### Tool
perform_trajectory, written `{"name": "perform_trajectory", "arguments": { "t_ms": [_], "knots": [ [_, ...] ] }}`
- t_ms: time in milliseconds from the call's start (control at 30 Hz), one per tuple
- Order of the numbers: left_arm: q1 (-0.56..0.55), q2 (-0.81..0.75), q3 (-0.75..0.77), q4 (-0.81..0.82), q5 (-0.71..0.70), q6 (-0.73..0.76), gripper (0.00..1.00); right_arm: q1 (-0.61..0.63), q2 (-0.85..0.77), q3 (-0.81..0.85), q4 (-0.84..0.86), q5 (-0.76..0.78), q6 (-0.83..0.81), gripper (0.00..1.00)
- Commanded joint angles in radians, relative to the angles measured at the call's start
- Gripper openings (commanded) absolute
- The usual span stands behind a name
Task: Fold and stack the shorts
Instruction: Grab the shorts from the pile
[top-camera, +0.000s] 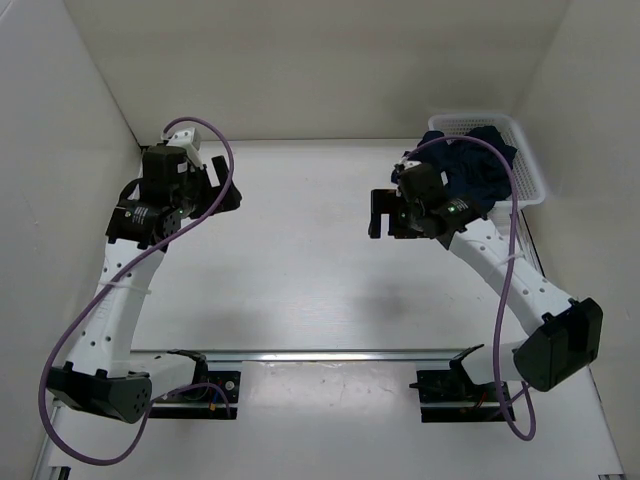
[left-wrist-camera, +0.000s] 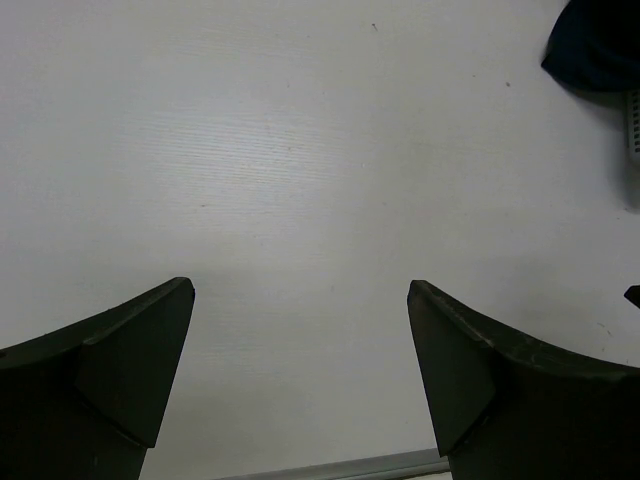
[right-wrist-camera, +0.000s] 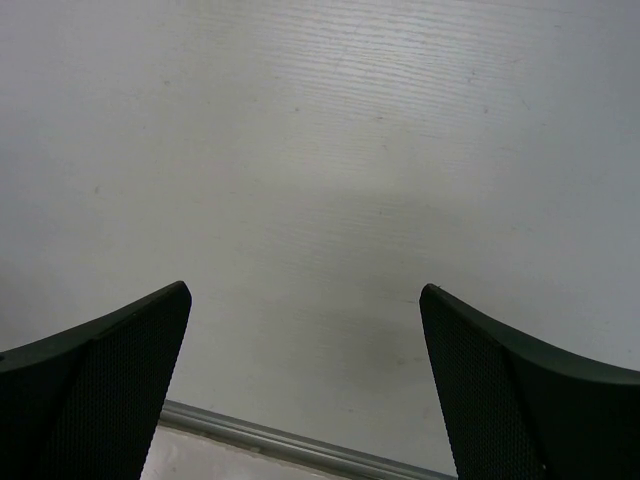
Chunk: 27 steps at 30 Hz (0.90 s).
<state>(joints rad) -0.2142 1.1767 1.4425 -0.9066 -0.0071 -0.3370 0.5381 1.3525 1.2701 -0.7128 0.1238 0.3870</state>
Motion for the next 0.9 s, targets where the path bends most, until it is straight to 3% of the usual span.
{"name": "perform_trajectory", "arguments": {
  "t_ms": [0,233,400,500,633,867],
  "knots": [
    [-0.001,-0.04,0.047,0.015,-0.005,0.016,0.99,-0.013,-0.055,0.044,-0.037,0.117,0.035,1.0],
    [-0.001,-0.049,0.038,0.024,-0.002,-0.013,0.99,-0.087,-0.064,0.08,-0.047,0.185,-0.037,1.0],
    [-0.001,-0.06,0.016,0.043,0.018,-0.013,0.99,-0.306,0.026,0.176,-0.047,0.181,-0.033,0.97],
    [-0.001,-0.026,0.016,0.043,0.047,-0.002,0.99,-0.458,0.123,0.264,-0.036,0.074,0.003,0.93],
    [-0.001,0.006,0.025,0.043,0.059,-0.002,0.99,-0.622,0.363,0.473,-0.034,-0.053,0.012,0.95],
    [-0.001,0.052,0.081,0.023,-0.022,0.018,0.99,-0.701,0.791,0.95,-0.134,-0.041,0.076,0.99]
  ]
}}
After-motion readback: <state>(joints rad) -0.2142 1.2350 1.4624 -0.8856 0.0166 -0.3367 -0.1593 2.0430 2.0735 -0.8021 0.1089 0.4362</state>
